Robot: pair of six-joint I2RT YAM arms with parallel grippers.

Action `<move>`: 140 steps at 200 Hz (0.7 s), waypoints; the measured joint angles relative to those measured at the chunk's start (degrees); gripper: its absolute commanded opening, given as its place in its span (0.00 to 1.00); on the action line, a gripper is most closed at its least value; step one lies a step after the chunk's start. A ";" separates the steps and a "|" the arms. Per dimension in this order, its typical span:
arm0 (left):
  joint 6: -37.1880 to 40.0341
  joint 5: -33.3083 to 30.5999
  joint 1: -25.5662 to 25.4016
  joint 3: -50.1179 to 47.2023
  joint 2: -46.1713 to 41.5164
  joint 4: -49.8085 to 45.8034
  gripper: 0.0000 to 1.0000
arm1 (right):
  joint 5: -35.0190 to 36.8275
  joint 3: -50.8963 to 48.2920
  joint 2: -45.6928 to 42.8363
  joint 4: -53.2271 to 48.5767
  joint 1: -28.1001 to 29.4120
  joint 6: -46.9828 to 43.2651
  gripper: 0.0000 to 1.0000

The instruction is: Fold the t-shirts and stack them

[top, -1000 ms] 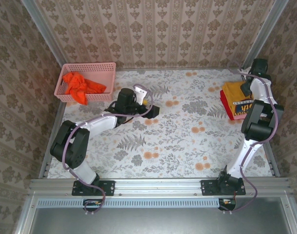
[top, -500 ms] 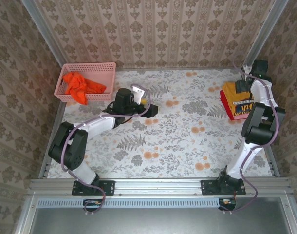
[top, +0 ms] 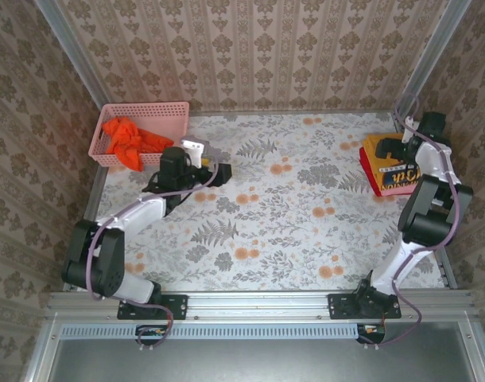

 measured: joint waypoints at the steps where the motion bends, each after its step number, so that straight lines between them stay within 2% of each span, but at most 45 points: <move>1: 0.07 -0.09 0.07 -0.07 -0.15 -0.04 1.00 | -0.07 -0.37 -0.66 0.22 0.13 -0.02 1.00; 20: 2.99 -4.50 1.49 -2.14 -4.50 -1.73 1.00 | -0.50 -7.02 -9.29 5.49 2.99 -0.02 1.00; 41: 6.84 -10.49 2.54 -4.26 -9.35 -3.45 1.00 | -0.70 -16.55 -18.99 12.96 8.94 1.29 1.00; 81: 12.48 -21.11 7.48 -8.39 -16.09 -5.22 0.99 | -0.87 -36.74 -31.95 27.87 21.00 10.27 1.00; 107: 14.73 -22.86 13.00 -13.55 -19.19 -4.52 0.99 | 2.14 -49.68 -37.33 36.96 26.99 12.28 1.00; 140: 16.90 -20.70 20.50 -19.04 -16.00 -0.11 1.00 | 7.76 -62.77 -36.85 50.23 27.69 12.87 1.00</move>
